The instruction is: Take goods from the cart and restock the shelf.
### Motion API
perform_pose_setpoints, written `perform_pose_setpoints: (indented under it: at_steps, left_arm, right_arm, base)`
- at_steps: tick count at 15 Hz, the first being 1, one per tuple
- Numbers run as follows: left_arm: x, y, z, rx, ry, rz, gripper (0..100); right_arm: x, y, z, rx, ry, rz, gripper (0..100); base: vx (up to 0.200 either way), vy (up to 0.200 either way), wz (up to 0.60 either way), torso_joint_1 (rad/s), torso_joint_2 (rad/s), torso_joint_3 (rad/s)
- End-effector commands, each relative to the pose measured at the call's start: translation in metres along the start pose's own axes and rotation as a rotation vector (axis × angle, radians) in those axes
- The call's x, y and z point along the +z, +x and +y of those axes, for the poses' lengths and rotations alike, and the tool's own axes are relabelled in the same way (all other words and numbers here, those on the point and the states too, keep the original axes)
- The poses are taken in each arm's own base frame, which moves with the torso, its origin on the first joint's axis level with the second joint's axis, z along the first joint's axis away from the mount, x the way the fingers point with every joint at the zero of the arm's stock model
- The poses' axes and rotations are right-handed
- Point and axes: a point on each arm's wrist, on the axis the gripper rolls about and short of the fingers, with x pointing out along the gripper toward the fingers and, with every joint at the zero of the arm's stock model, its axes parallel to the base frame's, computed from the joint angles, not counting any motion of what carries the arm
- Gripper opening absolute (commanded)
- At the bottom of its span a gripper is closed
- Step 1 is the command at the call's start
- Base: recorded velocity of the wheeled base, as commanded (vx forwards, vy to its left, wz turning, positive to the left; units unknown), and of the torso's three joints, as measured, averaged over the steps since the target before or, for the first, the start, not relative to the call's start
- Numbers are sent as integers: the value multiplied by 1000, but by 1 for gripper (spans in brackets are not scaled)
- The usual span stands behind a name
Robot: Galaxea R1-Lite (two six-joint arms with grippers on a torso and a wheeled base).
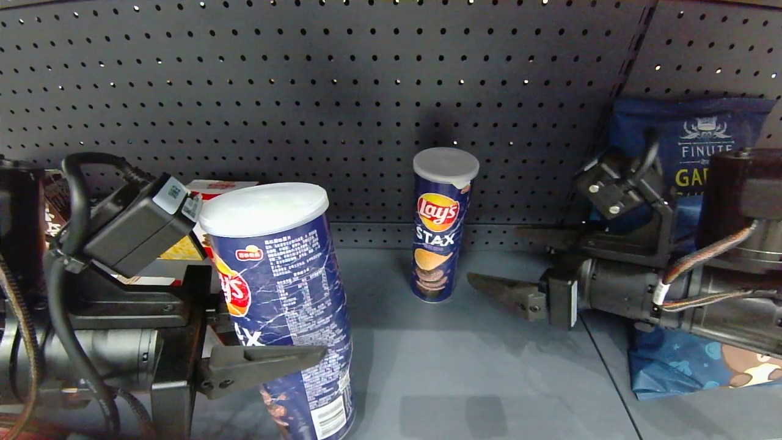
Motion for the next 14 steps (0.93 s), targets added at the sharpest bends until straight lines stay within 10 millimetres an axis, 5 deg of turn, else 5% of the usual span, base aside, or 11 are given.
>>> perform_pose_setpoints:
  at_steps: [1,14]
  left_arm:
    - [0,1,1,0,-3,3,0]
    - [-1,1,2,-2,-5,4,0]
  right_arm:
    - [-4,25,-3,-2,2,31,100]
    - [-14,70,-12,-50,9,59,100]
  base:
    - [0,0,0,0,0,0]
    - [0,0,0,0,0,0]
